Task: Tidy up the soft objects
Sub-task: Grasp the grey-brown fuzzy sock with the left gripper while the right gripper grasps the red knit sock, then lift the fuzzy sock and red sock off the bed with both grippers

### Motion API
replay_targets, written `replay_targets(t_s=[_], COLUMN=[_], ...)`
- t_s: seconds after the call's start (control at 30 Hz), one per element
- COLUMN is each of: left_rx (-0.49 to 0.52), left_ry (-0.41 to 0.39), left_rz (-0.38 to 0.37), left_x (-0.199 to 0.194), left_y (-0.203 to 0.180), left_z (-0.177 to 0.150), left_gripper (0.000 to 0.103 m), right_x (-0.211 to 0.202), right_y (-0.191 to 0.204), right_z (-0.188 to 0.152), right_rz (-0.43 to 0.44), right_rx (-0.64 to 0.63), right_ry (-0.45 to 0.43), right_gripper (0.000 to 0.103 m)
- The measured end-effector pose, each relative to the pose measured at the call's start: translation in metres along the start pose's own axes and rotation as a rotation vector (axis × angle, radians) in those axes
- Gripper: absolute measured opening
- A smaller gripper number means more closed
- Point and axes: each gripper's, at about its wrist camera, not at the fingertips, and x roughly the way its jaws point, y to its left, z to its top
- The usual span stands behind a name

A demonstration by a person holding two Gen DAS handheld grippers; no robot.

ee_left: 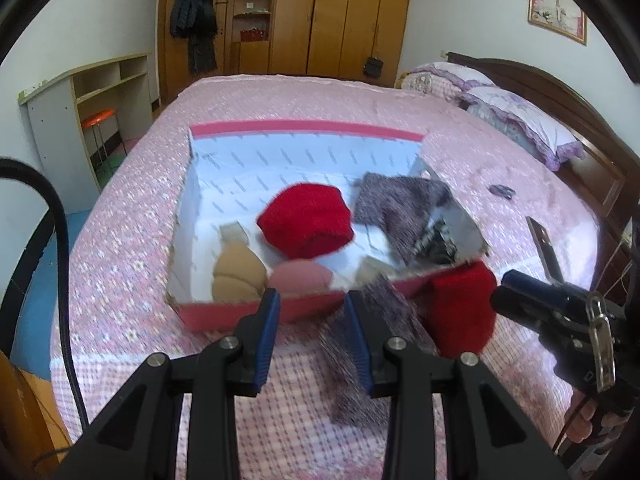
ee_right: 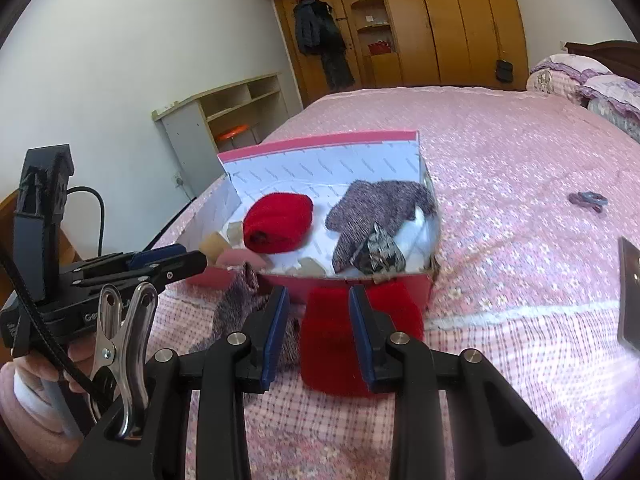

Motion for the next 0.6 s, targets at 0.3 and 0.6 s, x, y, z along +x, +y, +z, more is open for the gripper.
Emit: replay_targets(t_s=[0.3,0.6], left_rx=[-0.026,-0.015], left_ry=[0.047,0.092], left_rz=[-0.066,-0.087], left_x=[0.002,0.015], left_y=[-0.015,-0.034], left_z=[-0.019,-0.031], left_gripper=[0.038,0.05], right_x=[-0.013,-0.017], right_y=[-0.003,-0.013], right_z=[-0.018,-0.032], right_rz=[-0.02,-0.048], right_rx=[-0.009,0.009], right_ry=[0.005,0.006], right_gripper=[0.032,0.032])
